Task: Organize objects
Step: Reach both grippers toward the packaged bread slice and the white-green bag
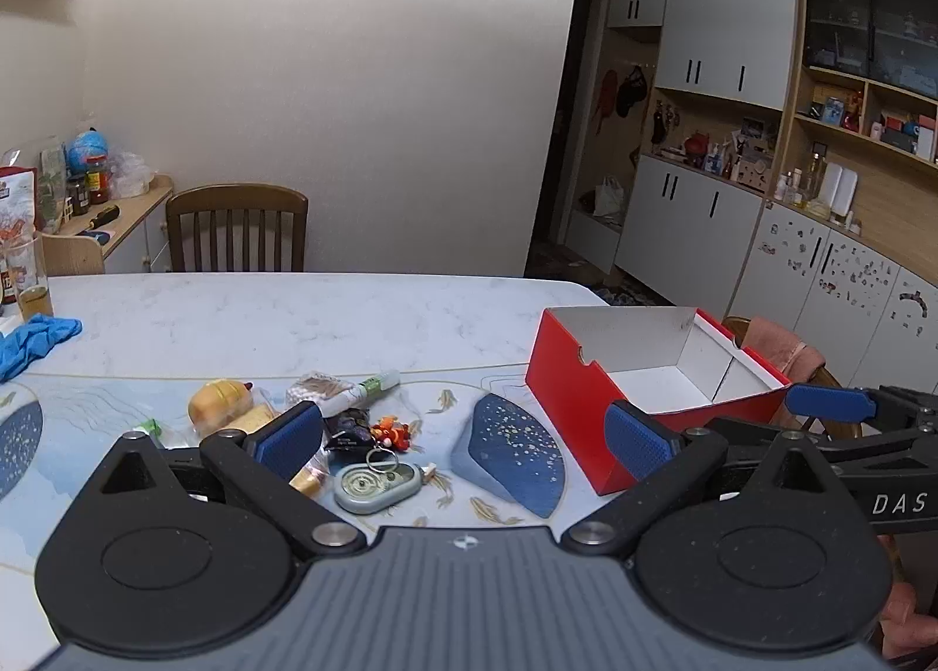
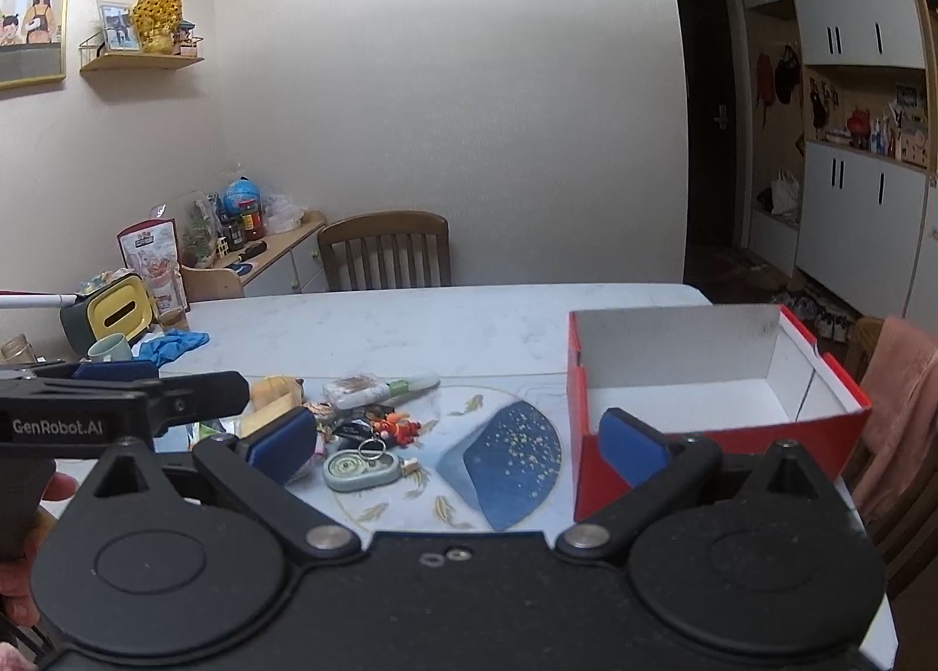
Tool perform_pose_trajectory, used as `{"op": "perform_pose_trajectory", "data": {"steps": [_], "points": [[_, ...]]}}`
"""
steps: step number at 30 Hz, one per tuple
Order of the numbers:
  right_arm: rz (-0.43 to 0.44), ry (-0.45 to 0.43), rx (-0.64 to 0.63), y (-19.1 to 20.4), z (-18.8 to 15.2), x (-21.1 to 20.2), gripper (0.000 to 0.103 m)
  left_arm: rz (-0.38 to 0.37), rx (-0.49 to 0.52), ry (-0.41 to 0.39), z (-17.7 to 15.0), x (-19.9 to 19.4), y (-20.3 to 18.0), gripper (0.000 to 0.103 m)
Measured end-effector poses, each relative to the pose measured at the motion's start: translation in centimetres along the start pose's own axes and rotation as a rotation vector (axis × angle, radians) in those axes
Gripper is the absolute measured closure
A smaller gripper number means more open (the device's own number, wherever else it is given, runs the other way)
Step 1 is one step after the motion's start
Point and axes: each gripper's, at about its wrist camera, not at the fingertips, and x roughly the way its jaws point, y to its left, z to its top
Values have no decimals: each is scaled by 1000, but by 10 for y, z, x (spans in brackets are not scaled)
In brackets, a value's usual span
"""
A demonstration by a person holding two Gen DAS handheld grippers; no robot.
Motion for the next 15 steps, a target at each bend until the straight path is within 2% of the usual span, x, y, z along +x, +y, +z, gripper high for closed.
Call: {"op": "perform_pose_trajectory", "data": {"steps": [15], "points": [[-8, 34, -64, 57, 11, 33, 0, 20, -28, 10, 12, 11, 63, 0]]}}
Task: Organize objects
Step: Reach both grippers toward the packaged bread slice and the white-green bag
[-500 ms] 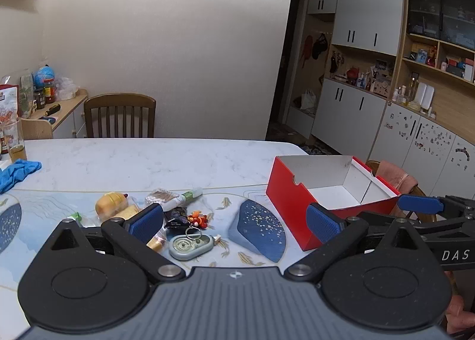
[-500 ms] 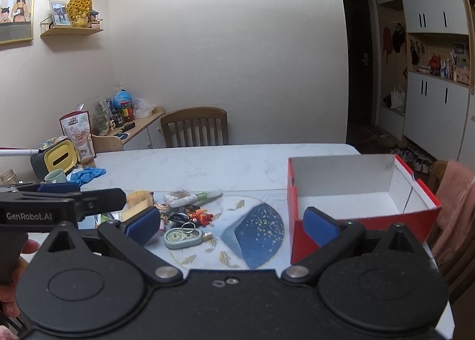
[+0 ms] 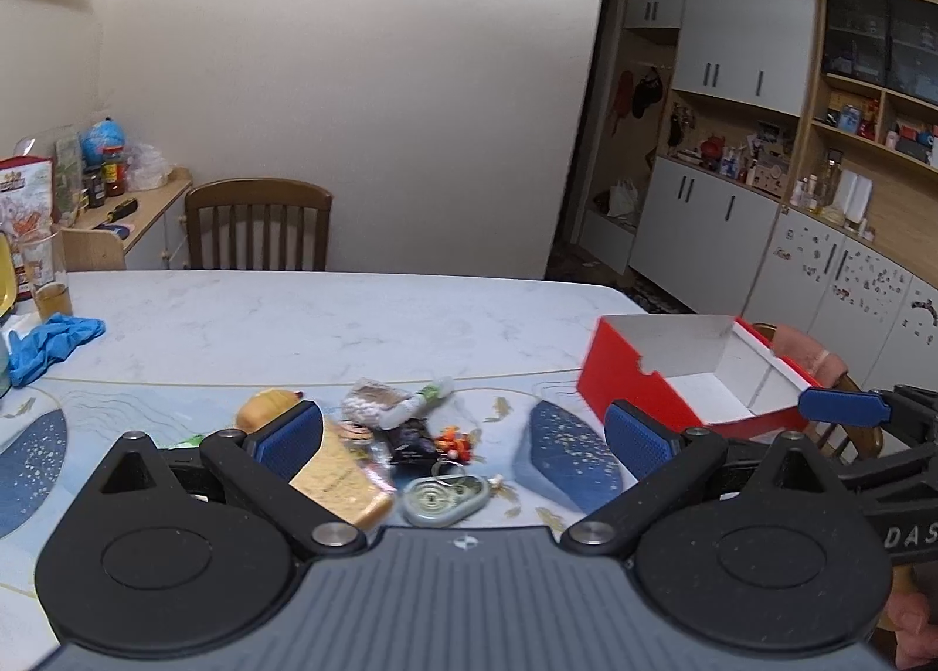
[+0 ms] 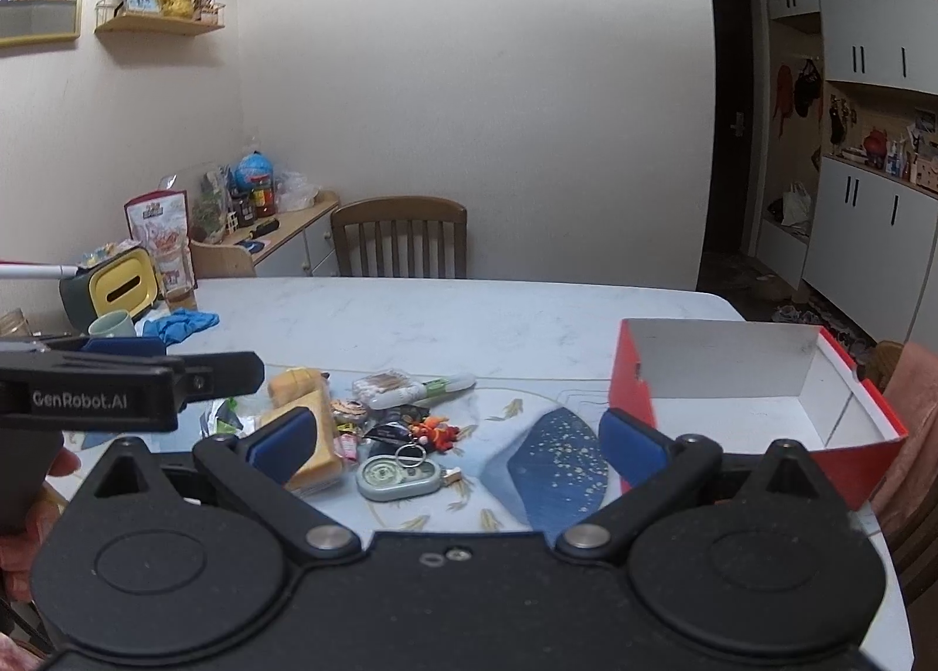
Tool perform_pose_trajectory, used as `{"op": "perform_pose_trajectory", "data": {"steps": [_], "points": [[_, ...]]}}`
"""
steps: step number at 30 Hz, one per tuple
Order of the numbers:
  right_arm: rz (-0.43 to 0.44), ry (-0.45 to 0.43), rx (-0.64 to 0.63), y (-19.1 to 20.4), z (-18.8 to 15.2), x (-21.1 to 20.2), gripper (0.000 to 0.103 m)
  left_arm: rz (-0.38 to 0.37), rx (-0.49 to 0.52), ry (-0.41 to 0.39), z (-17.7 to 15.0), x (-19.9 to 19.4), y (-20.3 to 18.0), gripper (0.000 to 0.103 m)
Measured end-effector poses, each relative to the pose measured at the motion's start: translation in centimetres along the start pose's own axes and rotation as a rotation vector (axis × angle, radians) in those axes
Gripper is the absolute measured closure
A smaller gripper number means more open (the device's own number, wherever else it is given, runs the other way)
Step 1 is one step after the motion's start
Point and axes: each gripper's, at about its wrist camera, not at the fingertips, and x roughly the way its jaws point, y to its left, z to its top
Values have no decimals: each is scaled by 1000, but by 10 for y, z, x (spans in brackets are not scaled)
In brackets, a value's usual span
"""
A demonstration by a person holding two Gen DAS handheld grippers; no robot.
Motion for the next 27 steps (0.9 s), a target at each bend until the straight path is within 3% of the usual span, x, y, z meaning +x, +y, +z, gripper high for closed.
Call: {"op": "perform_pose_trajectory", "data": {"steps": [8, 17, 27], "points": [[0, 30, -55, 29, 6, 24, 0, 93, -43, -8, 5, 8, 44, 0], [25, 88, -117, 64, 9, 71, 0, 203, -38, 121, -8, 48, 94, 0], [85, 183, -184, 103, -1, 131, 1, 274, -33, 226, -28, 90, 141, 0]]}}
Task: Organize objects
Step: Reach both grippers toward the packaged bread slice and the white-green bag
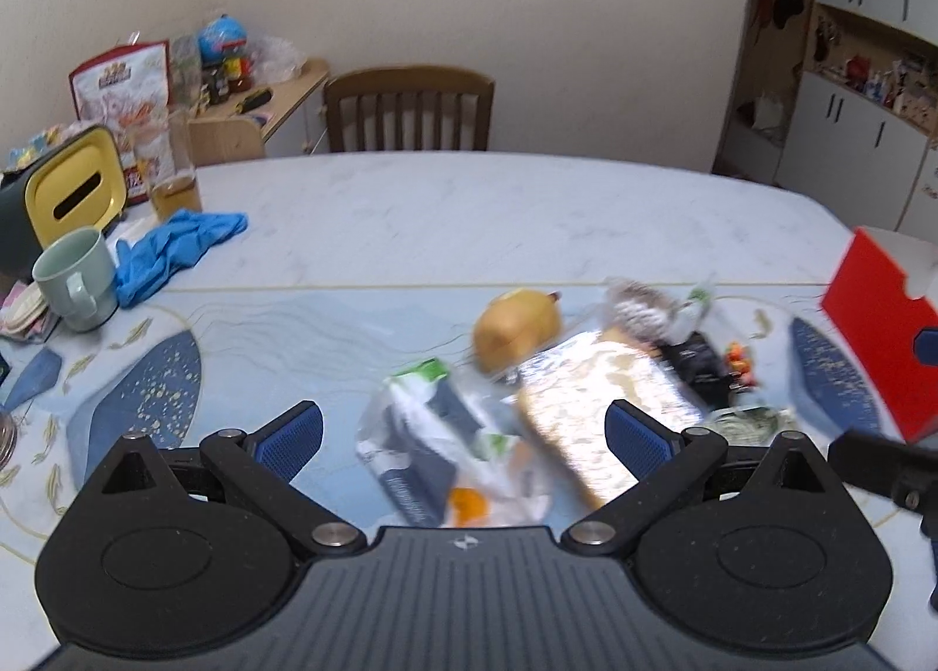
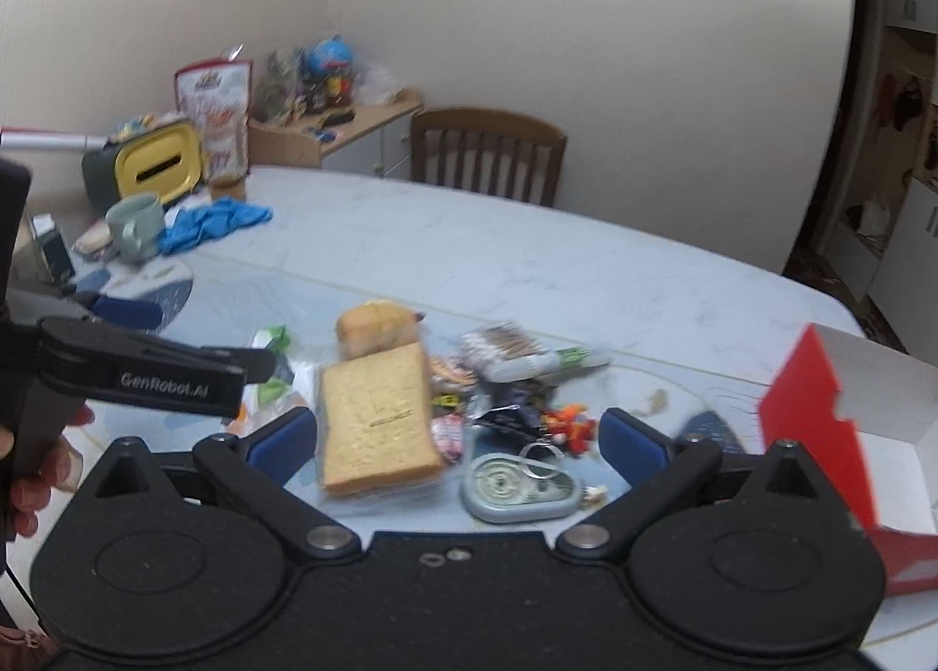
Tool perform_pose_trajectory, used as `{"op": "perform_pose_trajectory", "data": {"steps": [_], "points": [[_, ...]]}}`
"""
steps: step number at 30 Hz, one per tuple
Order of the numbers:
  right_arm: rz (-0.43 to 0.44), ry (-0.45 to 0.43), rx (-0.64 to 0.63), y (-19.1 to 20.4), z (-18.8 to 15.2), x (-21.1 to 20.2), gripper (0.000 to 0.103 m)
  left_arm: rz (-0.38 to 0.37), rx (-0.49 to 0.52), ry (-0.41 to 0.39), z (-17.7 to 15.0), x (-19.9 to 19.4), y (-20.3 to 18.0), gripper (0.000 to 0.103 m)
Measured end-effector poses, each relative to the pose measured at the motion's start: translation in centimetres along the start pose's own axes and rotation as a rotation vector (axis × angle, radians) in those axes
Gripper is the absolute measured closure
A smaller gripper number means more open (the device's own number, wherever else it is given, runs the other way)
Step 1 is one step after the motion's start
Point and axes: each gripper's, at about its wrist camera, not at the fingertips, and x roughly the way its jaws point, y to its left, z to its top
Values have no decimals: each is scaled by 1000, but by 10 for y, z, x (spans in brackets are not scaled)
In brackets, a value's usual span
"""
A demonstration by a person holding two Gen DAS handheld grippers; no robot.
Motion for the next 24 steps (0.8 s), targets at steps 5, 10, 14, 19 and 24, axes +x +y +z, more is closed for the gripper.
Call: {"op": "perform_pose_trajectory", "data": {"steps": [5, 10, 14, 19, 24], "points": [[15, 48, -53, 17, 2, 30, 1, 0, -27, 68, 3, 28, 12, 0], [32, 106, -111, 31, 2, 62, 1, -11, -84, 152, 1, 56, 24, 0], [32, 136, -144, 40, 2, 83, 1, -12, -100, 191, -1, 73, 29, 1], [29, 168, -191, 49, 1, 102, 1, -34, -114, 219, -1, 88, 30, 1], [14, 203, -242, 55, -5, 118, 2, -41, -122, 235, -1, 98, 32, 1]]}}
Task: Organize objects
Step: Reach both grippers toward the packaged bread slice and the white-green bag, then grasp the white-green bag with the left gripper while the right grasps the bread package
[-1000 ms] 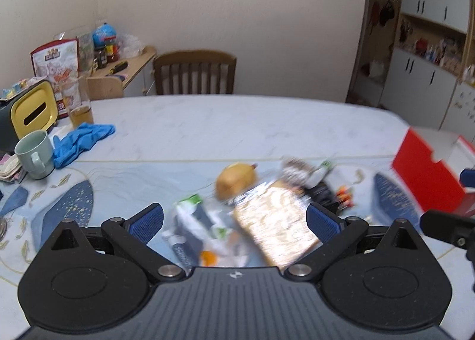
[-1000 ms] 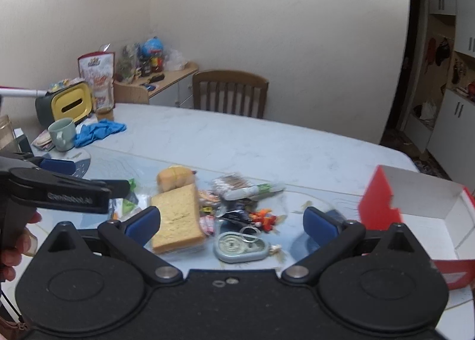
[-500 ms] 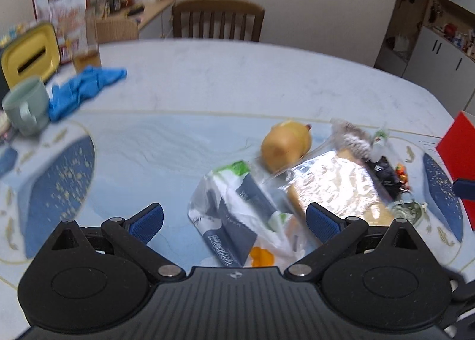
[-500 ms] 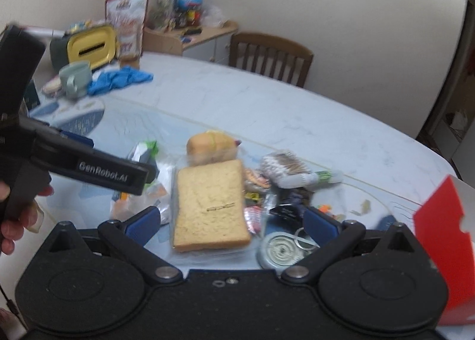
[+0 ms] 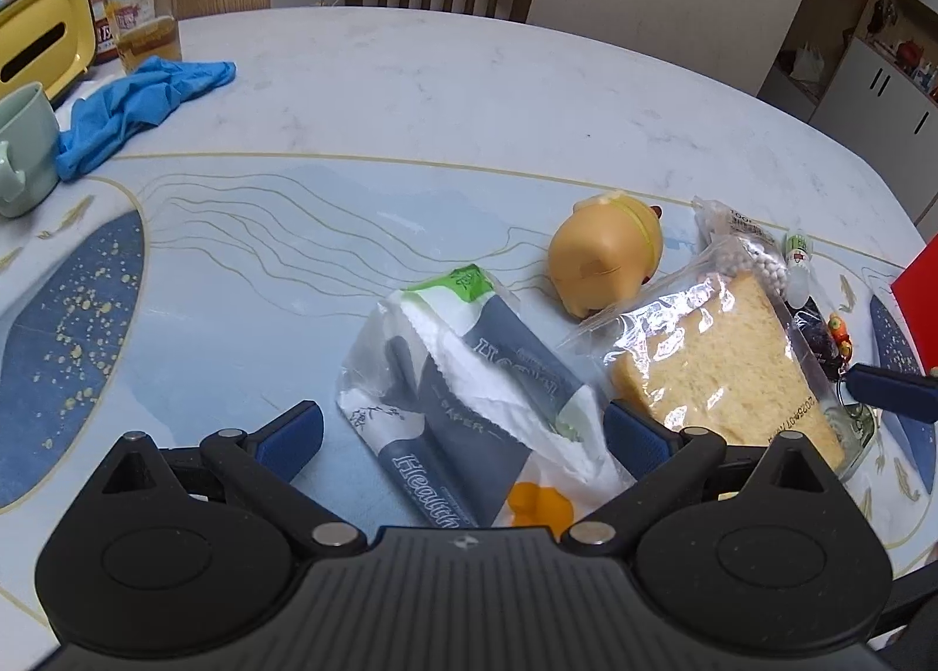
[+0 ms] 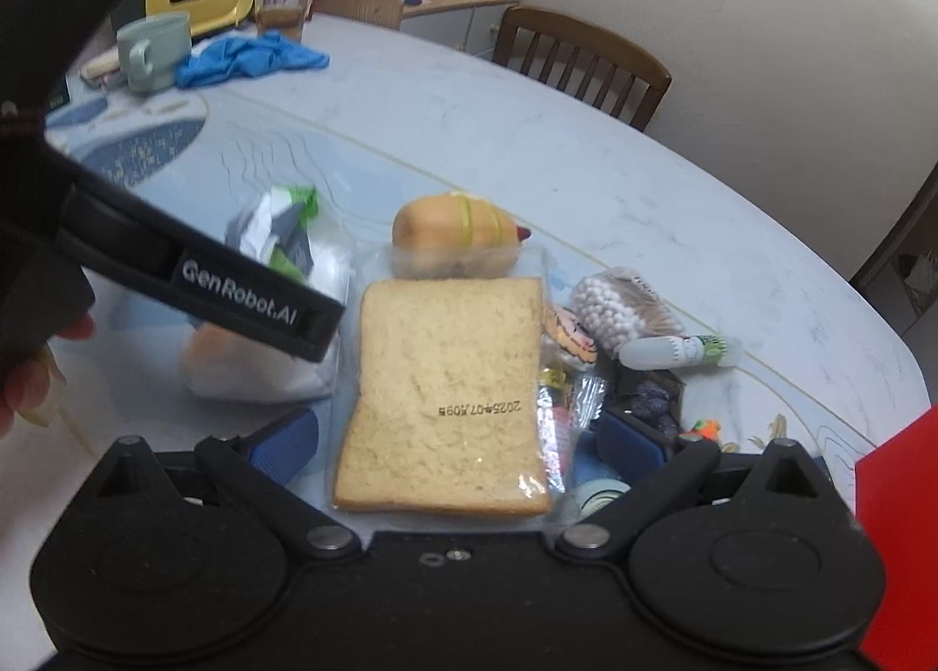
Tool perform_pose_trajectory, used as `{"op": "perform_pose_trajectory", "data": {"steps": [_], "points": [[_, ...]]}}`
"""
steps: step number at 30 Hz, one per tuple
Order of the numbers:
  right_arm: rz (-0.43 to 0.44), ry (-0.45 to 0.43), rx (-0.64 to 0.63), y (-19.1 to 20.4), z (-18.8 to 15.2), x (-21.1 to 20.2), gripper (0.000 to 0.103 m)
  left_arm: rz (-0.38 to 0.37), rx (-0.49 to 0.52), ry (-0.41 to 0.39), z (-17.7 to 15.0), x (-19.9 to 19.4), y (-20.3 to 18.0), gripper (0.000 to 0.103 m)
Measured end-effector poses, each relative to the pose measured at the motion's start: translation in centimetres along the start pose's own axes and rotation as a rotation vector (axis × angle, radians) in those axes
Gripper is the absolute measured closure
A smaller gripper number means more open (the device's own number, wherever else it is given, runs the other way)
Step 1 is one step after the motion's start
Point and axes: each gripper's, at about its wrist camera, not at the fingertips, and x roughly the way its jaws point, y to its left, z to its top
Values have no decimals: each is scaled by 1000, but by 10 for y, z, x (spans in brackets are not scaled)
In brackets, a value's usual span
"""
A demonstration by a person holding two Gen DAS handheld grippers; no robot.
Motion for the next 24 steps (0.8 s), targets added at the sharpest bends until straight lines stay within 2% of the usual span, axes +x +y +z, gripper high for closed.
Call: {"op": "perform_pose_trajectory", "data": {"steps": [5, 7, 9, 11, 15, 18, 21, 24], "points": [[-3, 23, -32, 7, 0, 11, 6, -16, 9, -9, -1, 3, 1, 6], [-6, 32, -28, 8, 1, 14, 11, -24, 16, -14, -2, 3, 1, 10], [-10, 48, -16, 6, 1, 18, 16, -26, 33, -20, -3, 2, -1, 23], [-9, 52, -1, 5, 1, 18, 19, -34, 46, -28, -5, 0, -2, 27], [-18, 38, 0, 6, 0, 13, 27, -45, 65, -62, -8, -7, -2, 49], [-27, 32, 0, 6, -1, 7, 28, -46, 97, -89, -12, -13, -5, 64], [-20, 23, 23, 4, 0, -1, 28, -50, 108, -100, -16, -18, -7, 69], [-19, 4, 58, -2, -1, -13, 28, -58, 109, -112, -19, -26, -7, 70]]}}
